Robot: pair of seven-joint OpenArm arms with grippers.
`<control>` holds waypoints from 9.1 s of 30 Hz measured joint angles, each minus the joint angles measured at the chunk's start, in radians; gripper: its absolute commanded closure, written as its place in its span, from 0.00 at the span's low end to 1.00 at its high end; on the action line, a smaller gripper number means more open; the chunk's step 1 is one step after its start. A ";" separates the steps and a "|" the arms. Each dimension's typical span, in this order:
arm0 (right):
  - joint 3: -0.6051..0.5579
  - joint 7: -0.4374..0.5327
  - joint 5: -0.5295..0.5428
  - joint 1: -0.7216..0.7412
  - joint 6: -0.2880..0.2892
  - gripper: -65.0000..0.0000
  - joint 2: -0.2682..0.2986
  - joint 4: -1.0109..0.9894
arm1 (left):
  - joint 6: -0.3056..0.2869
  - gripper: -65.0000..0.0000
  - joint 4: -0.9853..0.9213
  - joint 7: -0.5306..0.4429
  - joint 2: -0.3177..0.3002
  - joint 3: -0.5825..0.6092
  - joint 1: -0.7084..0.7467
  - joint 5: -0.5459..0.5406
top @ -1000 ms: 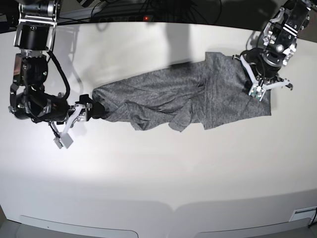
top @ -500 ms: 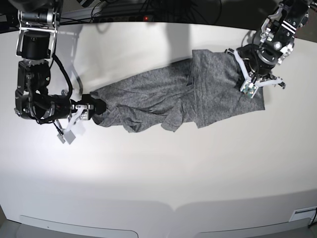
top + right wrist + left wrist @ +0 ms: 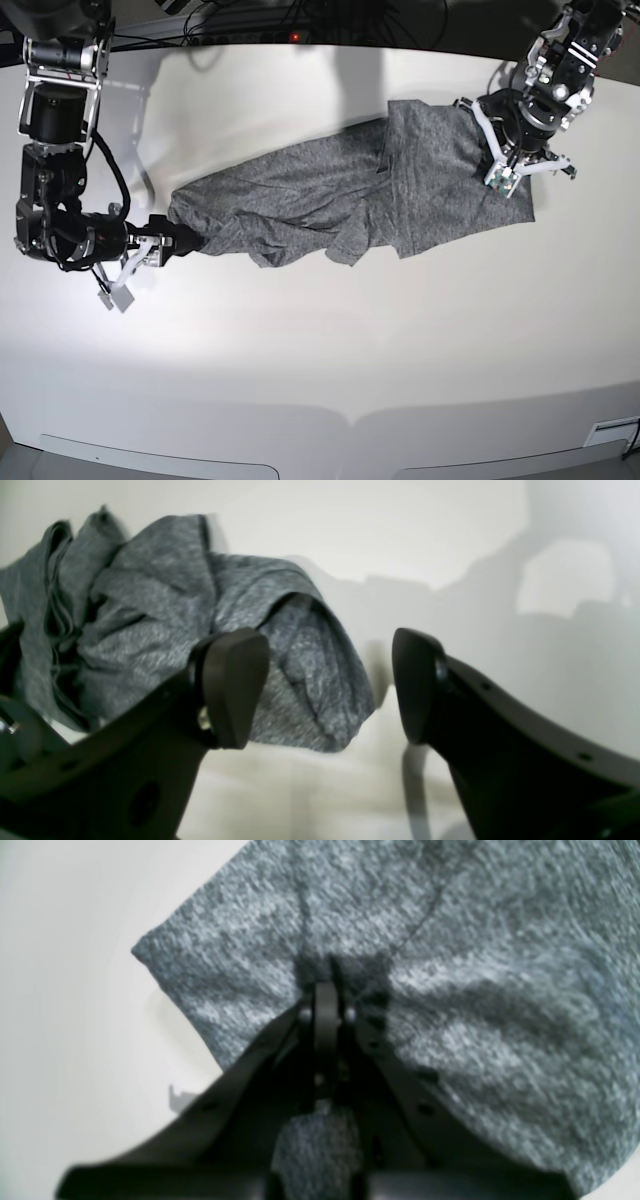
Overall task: Fold the T-shirt properly
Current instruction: 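Move the right gripper to the strip's other end and grasp it, then lift the strip end with the right gripper and fold it toward the left gripper, then release the left gripper and raise it away from the shirt, then lower the left gripper onto the folded bundle and grasp its edge, then release the left gripper and lift it off the bundle, then tuck and smooth the bundle's edge with the right gripper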
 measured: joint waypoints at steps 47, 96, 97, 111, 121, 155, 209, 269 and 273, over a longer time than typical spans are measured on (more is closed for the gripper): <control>-0.122 -0.206 0.190 0.002 0.001 1.00 0.051 0.072 | -0.077 1.00 0.002 -0.003 0.244 -0.001 0.000 -0.007; -0.553 -0.198 0.220 -0.031 -0.003 1.00 -0.396 0.467 | -0.084 1.00 0.197 0.050 0.314 -0.008 -0.017 0.140; -0.541 -0.201 0.221 -0.032 -0.003 1.00 -0.396 0.472 | -0.084 1.00 0.198 0.050 0.316 -0.008 -0.019 0.153; -0.459 -0.215 0.274 -0.042 -0.003 1.00 -0.404 0.479 | -0.042 1.00 0.193 0.068 0.294 -0.008 -0.020 0.159; -0.459 -0.216 0.274 -0.043 -0.003 1.00 -0.404 0.481 | -0.009 1.00 0.187 0.056 0.296 -0.293 0.076 0.119; -0.766 0.043 0.185 -0.211 0.000 0.44 -0.415 0.583 | -0.061 1.00 0.185 -0.110 0.307 -0.552 0.316 -0.023; -0.522 0.224 -0.381 -0.481 0.000 1.00 -0.203 0.694 | -0.294 1.00 -0.196 -0.051 0.515 -0.462 -0.085 0.030; -0.360 0.056 0.025 -0.061 -0.033 1.00 -0.278 0.306 | -0.321 1.00 0.165 -0.053 0.479 -0.465 0.315 -0.077; -0.359 0.027 0.031 -0.030 -0.032 1.00 -0.278 0.306 | -0.321 1.00 0.165 -0.053 0.479 -0.465 0.315 -0.077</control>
